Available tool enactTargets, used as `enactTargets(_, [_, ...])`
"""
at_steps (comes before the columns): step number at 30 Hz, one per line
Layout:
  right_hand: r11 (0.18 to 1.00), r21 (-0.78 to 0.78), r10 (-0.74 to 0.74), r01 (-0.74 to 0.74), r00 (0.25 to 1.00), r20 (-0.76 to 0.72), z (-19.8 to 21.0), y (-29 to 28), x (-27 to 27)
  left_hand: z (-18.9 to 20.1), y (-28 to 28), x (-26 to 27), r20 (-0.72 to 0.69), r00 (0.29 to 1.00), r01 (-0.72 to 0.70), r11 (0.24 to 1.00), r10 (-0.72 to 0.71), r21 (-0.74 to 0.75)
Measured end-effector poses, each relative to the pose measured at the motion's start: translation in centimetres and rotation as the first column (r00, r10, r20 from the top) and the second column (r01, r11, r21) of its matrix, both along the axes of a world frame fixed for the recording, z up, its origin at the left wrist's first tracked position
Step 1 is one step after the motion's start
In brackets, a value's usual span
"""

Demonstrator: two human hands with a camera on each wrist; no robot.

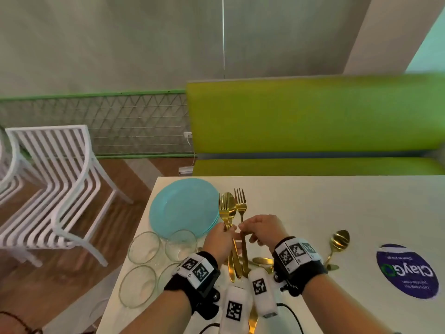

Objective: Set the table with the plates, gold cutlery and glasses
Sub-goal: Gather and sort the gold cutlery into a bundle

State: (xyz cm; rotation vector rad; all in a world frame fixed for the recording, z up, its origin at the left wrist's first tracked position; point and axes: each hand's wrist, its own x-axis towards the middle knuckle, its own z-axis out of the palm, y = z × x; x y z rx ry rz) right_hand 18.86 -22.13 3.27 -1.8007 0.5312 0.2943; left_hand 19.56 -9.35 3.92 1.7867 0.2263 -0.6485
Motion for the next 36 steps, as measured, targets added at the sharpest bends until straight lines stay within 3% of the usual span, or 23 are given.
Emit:
enactTargets(4, [0.999, 0.015, -0.049, 0.05, 0.998, -0.028, -0.3, 1.2, -1.8, -0.6, 0.0, -0.7, -0.024, 0.994, 0.11, 0.994, -0.11, -0.003])
enactTargets(10, [0.989, 0.071, -0.128, 0.128, 0.992, -0.009, -0.8, 2.3, -2.9, -1.0, 0.6, -1.2, -0.091, 0.992, 0.071, 0.991, -0.082, -0.117])
enactTargets(13, [0.992, -0.013, -0.123, 0.123, 0.992, 0.001, -1.2, 2.7, -2.8, -1.3, 1.0, -0.9, -0.057, 0.997, 0.047, 0.997, -0.05, -0.058])
enactTargets(15, [0.973, -0.226, -0.059, 0.05, 0.998, -0.032, -1.9, 2.5, -2.8, -1.4, 1.6, -0.4, -0.018, 1.0, 0.025, 1.0, -0.026, -0.01])
enactTargets(18, [0.792, -0.565, 0.134, -0.233, 0.968, -0.211, -3.2, 3.1, -2.9, -1.3, 2.6, 0.6, 0.044, 0.999, -0.003, 0.999, 0.001, 0.044])
enactTargets(20, [0.62, -0.661, 0.254, -0.423, 0.905, -0.341, -4.2, 4.2, -2.9, -1.2, 3.2, 1.0, 0.067, 0.998, -0.004, 0.998, 0.0, 0.065])
enactTargets(22, [0.518, -0.696, 0.278, -0.498, 0.867, -0.414, -4.8, 5.0, -2.8, -1.2, 3.7, 1.3, 0.085, 0.996, 0.028, 0.995, -0.036, 0.1])
enactTargets(29, [0.402, -0.736, 0.309, -0.545, 0.837, -0.451, -5.3, 5.0, -2.6, -1.0, 4.5, 1.8, 0.117, 0.962, 0.199, 0.929, -0.245, 0.311])
enactTargets(36, [0.384, -0.765, 0.404, -0.517, 0.839, -0.364, -1.8, 2.8, -3.2, 0.2, 2.2, 2.2, 0.156, 0.921, 0.284, 0.89, -0.356, 0.357])
